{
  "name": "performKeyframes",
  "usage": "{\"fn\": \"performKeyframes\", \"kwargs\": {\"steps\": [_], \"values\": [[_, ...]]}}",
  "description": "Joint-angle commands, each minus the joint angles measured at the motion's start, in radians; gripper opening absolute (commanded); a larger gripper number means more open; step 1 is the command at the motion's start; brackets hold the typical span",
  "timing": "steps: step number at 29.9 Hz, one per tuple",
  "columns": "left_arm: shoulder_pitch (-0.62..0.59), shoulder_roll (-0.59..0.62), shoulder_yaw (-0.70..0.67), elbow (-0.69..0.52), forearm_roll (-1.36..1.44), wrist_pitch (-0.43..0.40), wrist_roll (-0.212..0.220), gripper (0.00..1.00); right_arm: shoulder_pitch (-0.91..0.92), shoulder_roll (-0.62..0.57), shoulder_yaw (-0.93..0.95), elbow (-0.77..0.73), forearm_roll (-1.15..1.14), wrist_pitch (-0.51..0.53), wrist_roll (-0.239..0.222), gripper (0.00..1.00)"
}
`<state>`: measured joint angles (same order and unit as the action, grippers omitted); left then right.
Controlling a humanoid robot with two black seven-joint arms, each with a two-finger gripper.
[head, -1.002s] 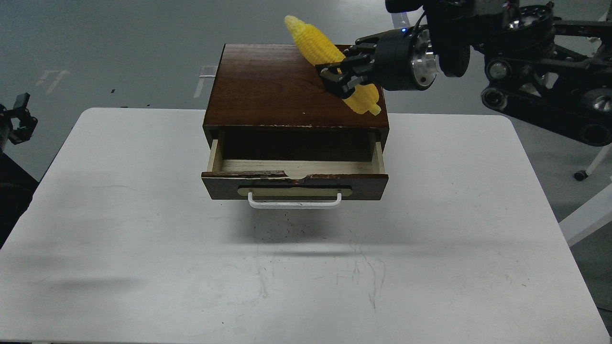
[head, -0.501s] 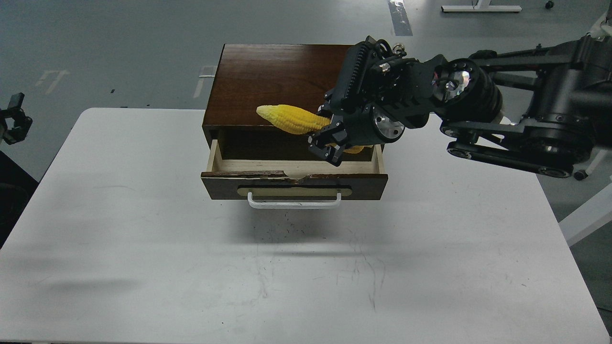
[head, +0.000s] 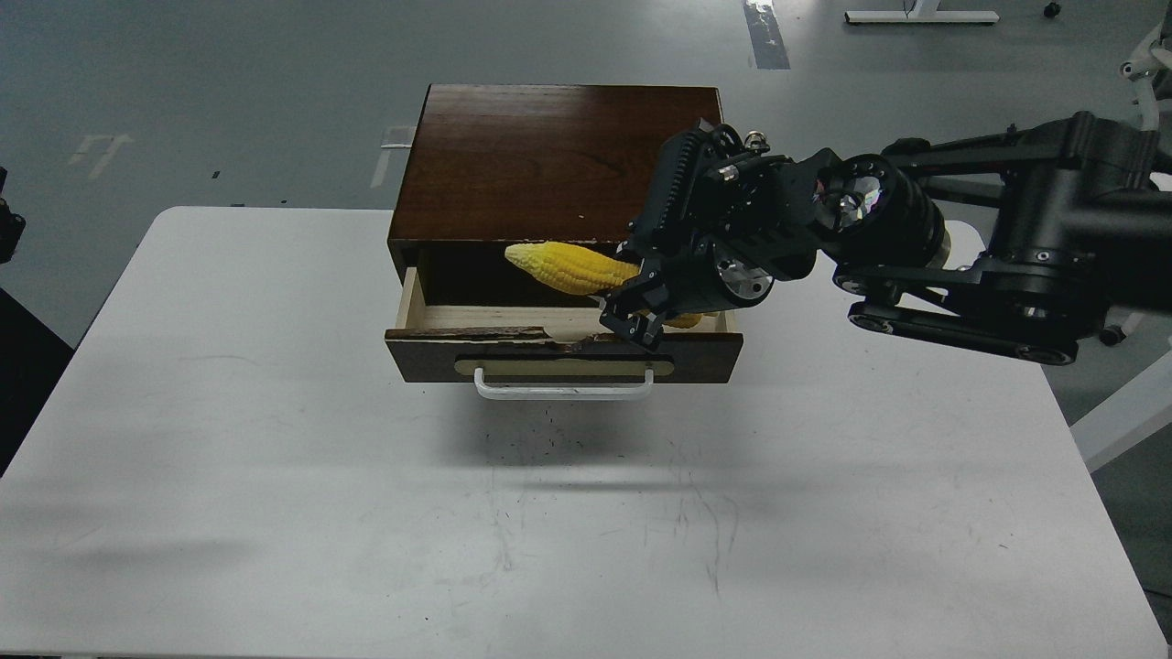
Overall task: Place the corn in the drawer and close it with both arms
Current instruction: 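Lower the corn cob into the drawer and open the right gripper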
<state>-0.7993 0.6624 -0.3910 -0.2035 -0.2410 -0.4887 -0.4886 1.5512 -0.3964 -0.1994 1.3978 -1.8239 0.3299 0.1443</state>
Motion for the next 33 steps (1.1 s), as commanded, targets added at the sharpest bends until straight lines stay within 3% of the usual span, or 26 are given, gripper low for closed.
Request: {"fn": "performKeyframes", "kwargs": {"steps": [1, 4, 5, 12, 21, 24, 27, 32, 33], "values": [[0.0, 0.0, 0.0, 0.001, 0.0, 0.0, 0.0, 0.98, -0.006, -0.004, 0.002, -0.014, 0.003, 0.0, 0.0, 0.0], [0.0, 0.0, 0.0, 0.001, 0.0, 0.0, 0.0, 0.98, -0.017, 0.001, 0.012, -0.026, 0.024, -0.002, 0.001, 0.33], [0.0, 0.002, 0.0, 0.0, 0.0, 0.0, 0.0, 0.98, -0.019, 0.002, 0.014, -0.028, 0.035, -0.002, 0.001, 0.36], [0.002, 0.003, 0.0, 0.001, 0.0, 0.0, 0.0, 0.98, -0.022, 0.005, 0.014, -0.057, 0.054, -0.002, 0.001, 0.51], [0.0, 0.002, 0.0, 0.001, 0.0, 0.0, 0.0, 0.98, -0.013, -0.004, 0.02, -0.056, 0.058, -0.003, 0.001, 0.79], [0.0, 0.002, 0.0, 0.001, 0.0, 0.0, 0.0, 0.98, -0.013, -0.006, 0.029, -0.056, 0.058, -0.005, 0.001, 0.81], [0.0, 0.005, 0.0, 0.001, -0.001, 0.0, 0.0, 0.98, -0.011, -0.01, 0.083, -0.065, 0.06, -0.005, 0.001, 0.94], [0.0, 0.019, 0.0, 0.001, 0.0, 0.0, 0.0, 0.98, -0.011, -0.038, 0.219, -0.134, 0.162, -0.003, 0.001, 0.95], [-0.003, 0.022, -0.002, 0.001, -0.001, 0.0, 0.0, 0.98, -0.01, -0.045, 0.265, -0.169, 0.242, -0.002, 0.001, 1.0]]}}
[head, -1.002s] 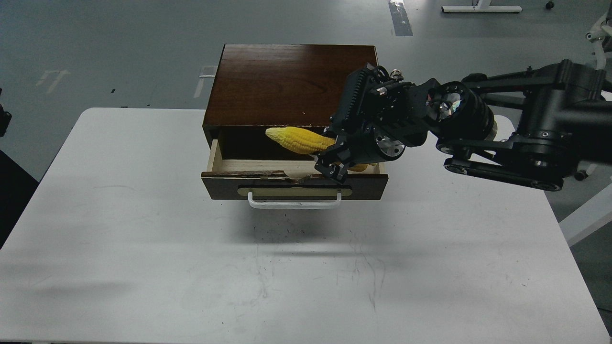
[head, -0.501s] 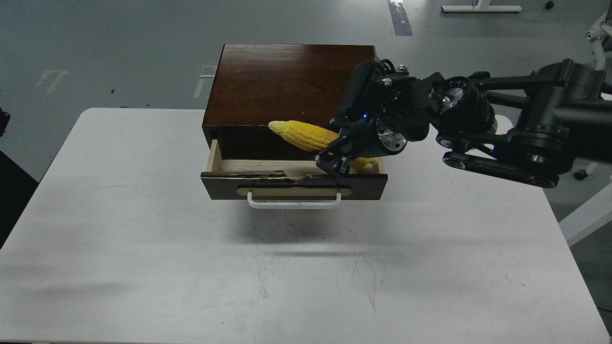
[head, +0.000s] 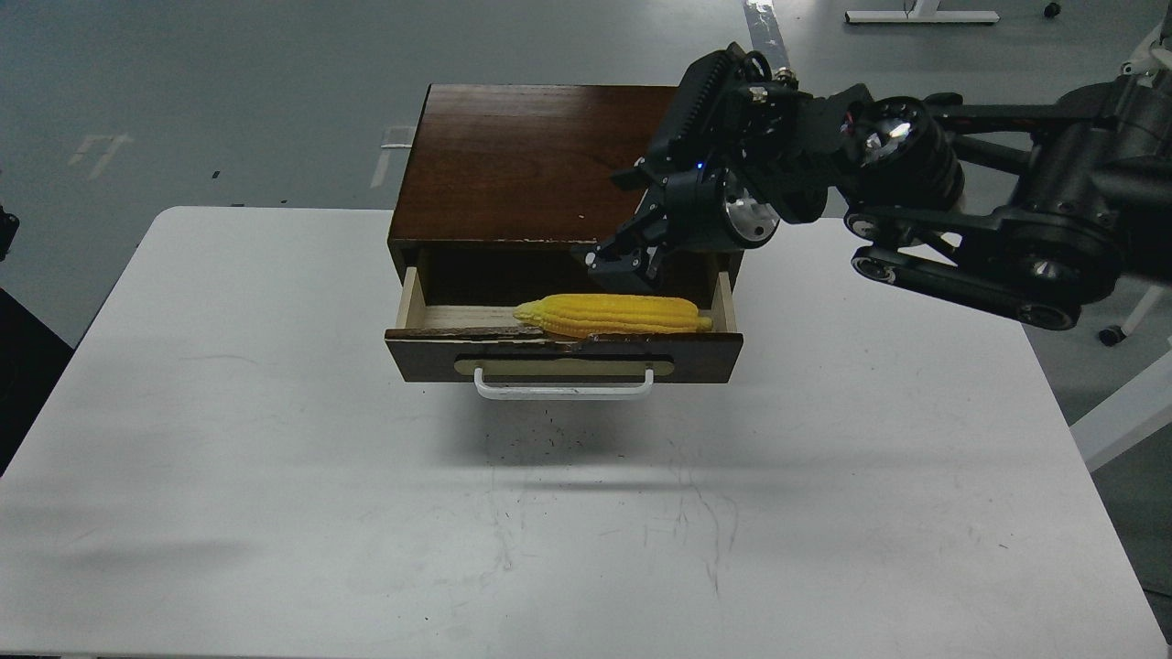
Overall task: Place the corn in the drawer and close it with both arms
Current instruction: 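Lower the corn cob into the drawer and open the right gripper, then withdraw the right gripper away from the drawer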
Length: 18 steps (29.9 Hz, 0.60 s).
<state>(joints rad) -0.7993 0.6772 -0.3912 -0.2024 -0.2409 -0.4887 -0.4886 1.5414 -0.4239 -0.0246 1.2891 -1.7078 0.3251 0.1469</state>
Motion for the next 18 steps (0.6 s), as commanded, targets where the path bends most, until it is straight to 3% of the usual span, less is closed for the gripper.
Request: {"fn": "performKeyframes", "kwargs": {"steps": [1, 9, 15, 18], "values": [[-0.005, 0.007, -0.002, 0.0, -0.001, 0.0, 0.0, 0.98, 0.002, -0.019, 0.112, -0.079, 0.173, 0.003, -0.001, 1.0], [-0.041, 0.002, -0.003, -0.002, 0.002, 0.0, 0.0, 0.98, 0.003, -0.143, 0.261, -0.249, 0.733, 0.003, -0.009, 1.0], [-0.113, -0.008, 0.0, -0.005, 0.011, 0.0, 0.0, 0.98, -0.046, -0.154, 0.262, -0.46, 1.13, 0.005, -0.012, 1.0], [-0.139, -0.01, 0.0, -0.014, 0.012, 0.0, 0.0, 0.98, -0.082, -0.162, 0.265, -0.493, 1.233, 0.005, -0.012, 1.0]]}}
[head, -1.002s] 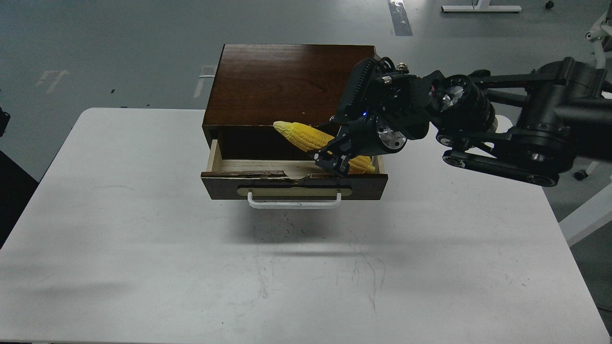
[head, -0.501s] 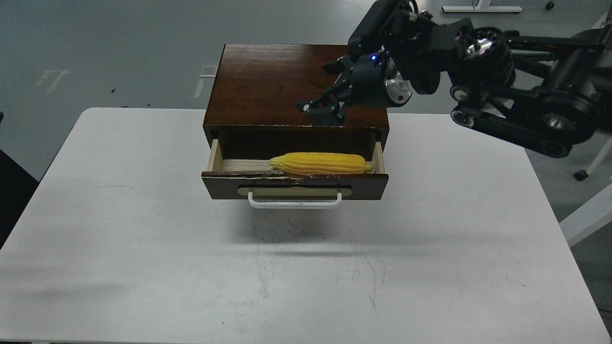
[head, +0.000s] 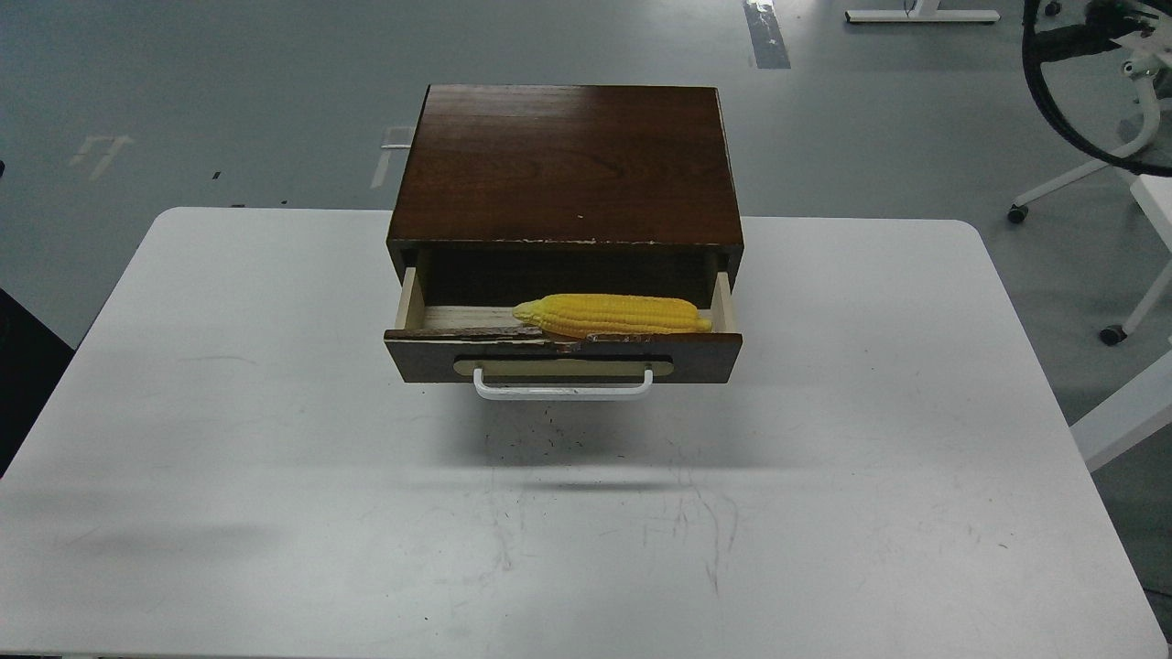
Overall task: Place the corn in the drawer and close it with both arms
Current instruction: 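Withdraw the right gripper away from the drawer, then bring the left gripper to the front of the open drawer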
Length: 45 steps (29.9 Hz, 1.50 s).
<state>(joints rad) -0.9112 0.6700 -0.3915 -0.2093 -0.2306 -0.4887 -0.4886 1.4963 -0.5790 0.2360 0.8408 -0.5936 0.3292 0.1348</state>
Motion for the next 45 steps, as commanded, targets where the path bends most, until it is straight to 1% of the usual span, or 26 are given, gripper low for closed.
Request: {"fn": "performKeyframes", "kwargs": {"steps": [1, 4, 7, 10, 11, 12, 15, 16, 19, 20, 21, 22, 23, 24, 26, 28, 32, 34, 35, 36, 38, 39, 40, 41, 42, 45], "values": [[-0.034, -0.006, 0.0, -0.005, 0.002, 0.0, 0.0, 0.98, -0.048, -0.013, 0.006, -0.048, 0.136, 0.001, 0.0, 1.0], [-0.064, -0.026, 0.016, -0.007, 0.005, 0.0, 0.024, 0.98, -0.093, -0.032, 0.026, -0.049, 0.219, -0.006, 0.002, 1.0], [-0.072, -0.015, 0.02, -0.009, 0.011, 0.0, 0.045, 0.98, -0.14, -0.033, 0.062, -0.06, 0.343, -0.007, 0.002, 1.0], [-0.121, 0.014, 0.04, -0.009, 0.115, 0.0, 0.074, 0.97, -0.204, -0.033, 0.114, -0.109, 0.524, -0.006, 0.003, 1.0], [-0.144, 0.028, 0.04, -0.012, 0.187, 0.0, 0.073, 0.96, -0.234, -0.032, 0.132, -0.133, 0.579, -0.004, 0.008, 1.0], [-0.144, 0.028, 0.04, -0.012, 0.188, 0.0, 0.073, 0.96, -0.234, -0.032, 0.132, -0.134, 0.58, -0.004, 0.008, 1.0], [-0.201, 0.072, 0.039, -0.036, 0.293, 0.0, 0.068, 0.9, -0.304, -0.032, 0.181, -0.157, 0.673, 0.028, 0.011, 1.0], [-0.21, 0.091, 0.04, -0.054, 0.312, 0.0, 0.068, 0.87, -0.336, -0.033, 0.212, -0.158, 0.696, 0.062, 0.011, 1.0], [-0.219, 0.134, 0.042, -0.16, 0.405, 0.0, 0.068, 0.84, -0.419, -0.033, 0.298, -0.163, 0.762, 0.102, 0.011, 1.0], [-0.221, 0.172, 0.04, -0.239, 0.48, 0.0, 0.068, 0.81, -0.462, -0.03, 0.345, -0.164, 0.802, 0.105, 0.011, 1.0], [-0.221, 0.192, 0.04, -0.283, 0.516, 0.0, 0.067, 0.81, -0.479, -0.03, 0.367, -0.166, 0.819, 0.105, 0.011, 1.0], [-0.219, 0.229, 0.04, -0.382, 0.59, 0.0, 0.067, 0.81, -0.51, -0.027, 0.405, -0.169, 0.843, 0.108, 0.009, 1.0], [-0.218, 0.246, 0.04, -0.433, 0.624, 0.0, 0.067, 0.81, -0.522, -0.025, 0.42, -0.173, 0.856, 0.11, 0.011, 1.0], [-0.216, 0.278, 0.04, -0.534, 0.692, 0.0, 0.067, 0.81, -0.547, -0.022, 0.442, -0.181, 0.87, 0.111, 0.011, 1.0], [-0.216, 0.301, 0.039, -0.631, 0.752, 0.0, 0.065, 0.81, -0.565, -0.021, 0.456, -0.181, 0.873, 0.117, 0.011, 1.0], [-0.216, 0.322, 0.037, -0.805, 0.842, 0.0, 0.064, 0.79, -0.59, -0.021, 0.474, -0.18, 0.879, 0.149, 0.011, 1.0], [-0.213, 0.338, 0.04, -0.987, 0.957, 0.0, 0.062, 0.78, -0.605, -0.022, 0.49, -0.181, 0.879, 0.159, 0.011, 1.0], [-0.21, 0.371, 0.042, -1.138, 1.115, 0.0, 0.048, 0.73, -0.61, -0.028, 0.502, -0.181, 0.879, 0.159, 0.011, 1.0], [-0.209, 0.381, 0.043, -1.18, 1.16, 0.0, 0.044, 0.73, -0.611, -0.032, 0.502, -0.181, 0.879, 0.159, 0.011, 1.0], [-0.207, 0.396, 0.043, -1.262, 1.248, 0.0, 0.039, 0.73, -0.616, -0.033, 0.502, -0.181, 0.879, 0.159, 0.011, 1.0], [-0.203, 0.411, 0.048, -1.335, 1.338, 0.0, 0.039, 0.72, -0.623, -0.033, 0.502, -0.181, 0.877, 0.159, 0.009, 1.0], [-0.198, 0.427, 0.057, -1.39, 1.414, 0.0, 0.038, 0.68, -0.628, -0.033, 0.502, -0.181, 0.877, 0.159, 0.009, 1.0], [-0.196, 0.433, 0.063, -1.41, 1.448, 0.0, 0.036, 0.64, -0.63, -0.035, 0.502, -0.181, 0.877, 0.159, 0.009, 1.0], [-0.195, 0.433, 0.071, -1.436, 1.502, 0.0, 0.036, 0.57, -0.63, -0.038, 0.502, -0.183, 0.877, 0.159, 0.009, 1.0], [-0.195, 0.428, 0.077, -1.446, 1.545, 0.0, 0.036, 0.47, -0.63, -0.039, 0.502, -0.183, 0.877, 0.159, 0.008, 1.0], [-0.193, 0.407, 0.083, -1.45, 1.591, 0.0, 0.035, 0.32, -0.63, -0.044, 0.502, -0.183, 0.877, 0.159, 0.008, 1.0]]}}
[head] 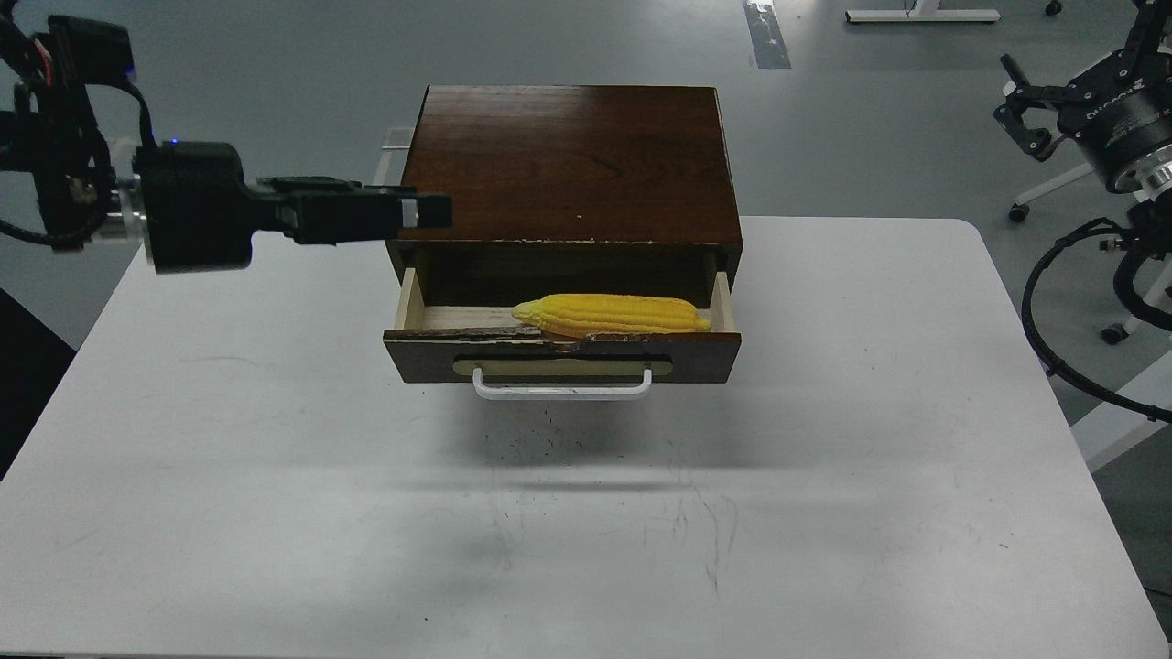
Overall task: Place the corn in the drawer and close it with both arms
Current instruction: 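Bring the left gripper to the front of the open drawer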
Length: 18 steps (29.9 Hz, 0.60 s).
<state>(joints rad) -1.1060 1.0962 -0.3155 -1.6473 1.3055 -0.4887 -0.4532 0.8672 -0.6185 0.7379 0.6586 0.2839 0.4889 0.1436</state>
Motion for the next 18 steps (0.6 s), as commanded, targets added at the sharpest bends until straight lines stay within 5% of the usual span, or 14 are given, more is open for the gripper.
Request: {"fn": "performKeyframes", "kwargs": {"steps": [1, 3, 6, 18], "values": [[0.002, -0.027, 0.009, -0.013, 0.061, 0.0, -0.001, 0.28, 0.0, -0.003, 0.0, 0.0, 0.0, 0.0, 0.001, 1.0], [0.011, -0.045, 0.022, -0.014, 0.098, 0.0, -0.001, 0.11, -0.002, -0.003, -0.002, 0.0, 0.0, 0.0, 0.001, 1.0], [0.017, -0.073, 0.049, -0.016, 0.198, 0.0, -0.002, 0.01, -0.002, 0.002, -0.003, 0.0, -0.002, 0.0, 0.001, 1.0], [0.028, -0.263, 0.084, -0.054, 0.472, 0.0, -0.007, 0.0, 0.0, 0.003, -0.006, -0.002, -0.002, 0.0, 0.001, 1.0]]}}
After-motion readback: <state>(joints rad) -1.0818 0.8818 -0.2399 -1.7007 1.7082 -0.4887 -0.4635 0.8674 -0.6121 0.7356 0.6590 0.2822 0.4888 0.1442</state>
